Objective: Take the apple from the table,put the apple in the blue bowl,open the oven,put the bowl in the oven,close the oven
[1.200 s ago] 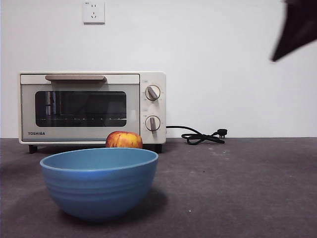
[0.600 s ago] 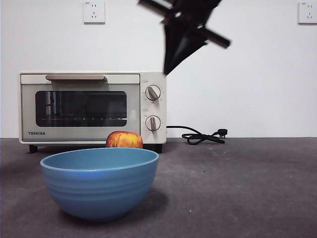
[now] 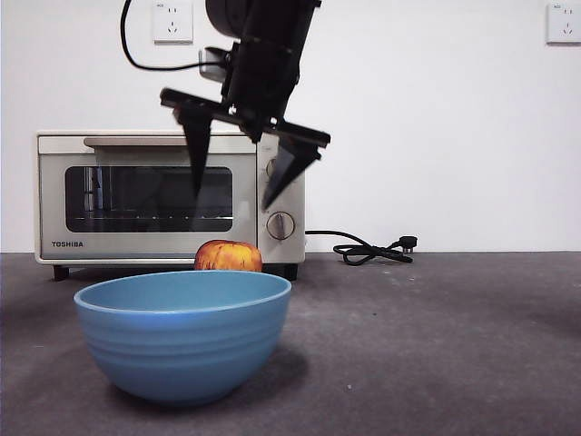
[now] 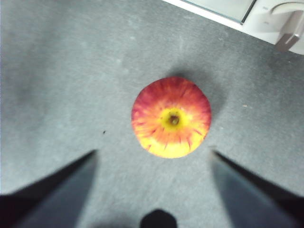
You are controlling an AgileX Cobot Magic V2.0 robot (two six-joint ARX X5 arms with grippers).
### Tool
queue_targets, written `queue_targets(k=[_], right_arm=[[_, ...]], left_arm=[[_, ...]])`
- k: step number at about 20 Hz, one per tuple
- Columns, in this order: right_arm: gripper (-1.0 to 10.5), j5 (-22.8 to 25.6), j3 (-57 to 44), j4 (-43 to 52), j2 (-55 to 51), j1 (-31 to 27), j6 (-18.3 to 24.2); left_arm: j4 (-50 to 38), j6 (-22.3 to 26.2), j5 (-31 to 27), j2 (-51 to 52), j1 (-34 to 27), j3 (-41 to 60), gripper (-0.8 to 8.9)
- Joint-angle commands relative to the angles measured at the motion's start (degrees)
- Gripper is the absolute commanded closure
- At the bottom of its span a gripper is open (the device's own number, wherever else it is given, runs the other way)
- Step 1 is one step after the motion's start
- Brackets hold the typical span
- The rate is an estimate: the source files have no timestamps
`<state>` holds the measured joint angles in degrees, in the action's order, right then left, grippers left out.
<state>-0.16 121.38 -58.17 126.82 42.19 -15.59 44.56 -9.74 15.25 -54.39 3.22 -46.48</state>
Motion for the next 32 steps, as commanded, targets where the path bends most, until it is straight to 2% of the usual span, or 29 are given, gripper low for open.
queue_targets(k=[1, 6, 10, 14, 17, 22, 23, 25, 26, 29, 32], right_arm=[[3.3, 0.2, 0.17, 0.57, 2.8, 0.2, 0.24], [3.3, 0.28, 0.17, 4.39, 6.27, 0.15, 0.15], [3.3, 3.28, 0.17, 6.71, 7.23, 0.11, 0.61], [3.4, 3.5, 0.17, 8.92, 7.34, 0.11, 0.7], [3.4, 4.9, 0.17, 8.98, 8.31, 0.09, 0.79], [3.6, 4.07, 0.17, 8.26, 11.41, -0.07, 0.76], [4.1, 4.02, 0.17, 8.22, 11.72, -0.04, 0.79], [7.3, 4.26, 0.17, 8.2, 11.78, -0.04, 0.74], [9.5, 4.28, 0.17, 8.33, 11.78, -0.04, 0.72], [9.5, 5.14, 0.28, 6.78, 11.39, -0.04, 0.57], [9.5, 7.3, 0.28, 0.63, 7.74, 0.48, 0.81]], left_arm=[[0.13, -0.13, 0.17, 0.0, 0.22, -0.13, 8.17], [1.07, -0.13, 0.17, 0.0, 0.2, -0.13, 8.18], [1.46, -0.13, 0.17, 0.0, 0.22, -0.13, 8.17], [1.9, -0.13, 0.15, -0.02, 0.22, -0.13, 8.18], [2.1, -0.13, 0.15, -0.02, 0.22, -0.13, 8.17], [2.14, -0.13, 0.13, -0.02, 0.2, -0.13, 8.17], [2.14, -0.13, 0.15, -0.02, 0.2, -0.13, 8.17], [2.12, -0.11, 0.13, -0.02, 0.2, -0.13, 8.17], [2.14, -0.13, 0.13, -0.02, 0.2, -0.13, 8.17], [2.14, 0.17, 0.15, -0.02, 0.2, -0.13, 8.17], [2.14, 1.36, 0.11, -0.04, 0.2, -0.13, 8.17]])
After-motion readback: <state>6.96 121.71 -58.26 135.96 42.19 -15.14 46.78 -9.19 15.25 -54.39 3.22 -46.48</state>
